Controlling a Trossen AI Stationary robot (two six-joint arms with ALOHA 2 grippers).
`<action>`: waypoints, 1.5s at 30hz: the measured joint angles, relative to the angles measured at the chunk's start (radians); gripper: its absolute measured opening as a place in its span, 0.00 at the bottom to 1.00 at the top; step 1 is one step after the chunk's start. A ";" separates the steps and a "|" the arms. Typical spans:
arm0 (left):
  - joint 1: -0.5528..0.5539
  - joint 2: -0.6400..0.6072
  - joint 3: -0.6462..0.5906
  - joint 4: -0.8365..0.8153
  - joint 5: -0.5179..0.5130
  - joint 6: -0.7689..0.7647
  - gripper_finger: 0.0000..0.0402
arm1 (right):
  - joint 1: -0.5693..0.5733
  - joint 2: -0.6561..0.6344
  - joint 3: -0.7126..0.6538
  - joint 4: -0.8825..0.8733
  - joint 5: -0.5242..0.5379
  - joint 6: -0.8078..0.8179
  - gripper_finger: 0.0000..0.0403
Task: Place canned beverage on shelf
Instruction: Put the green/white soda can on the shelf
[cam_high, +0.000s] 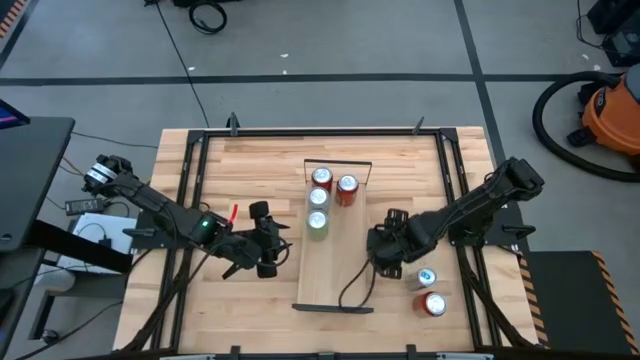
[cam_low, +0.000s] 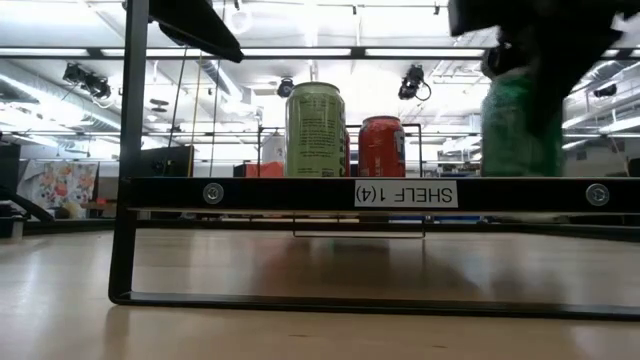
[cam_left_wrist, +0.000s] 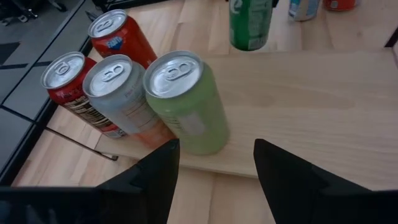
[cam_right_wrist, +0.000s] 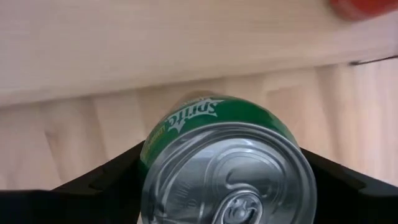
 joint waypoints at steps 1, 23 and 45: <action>0.003 0.000 0.000 0.000 0.000 0.000 0.54 | -0.013 -0.004 0.014 -0.013 0.005 -0.010 0.82; 0.030 0.000 0.000 -0.001 0.002 -0.002 0.54 | -0.311 0.002 0.193 0.124 0.032 -0.074 0.82; 0.030 0.000 0.000 -0.001 0.004 0.000 0.54 | -0.369 0.117 0.192 0.179 -0.042 -0.110 0.82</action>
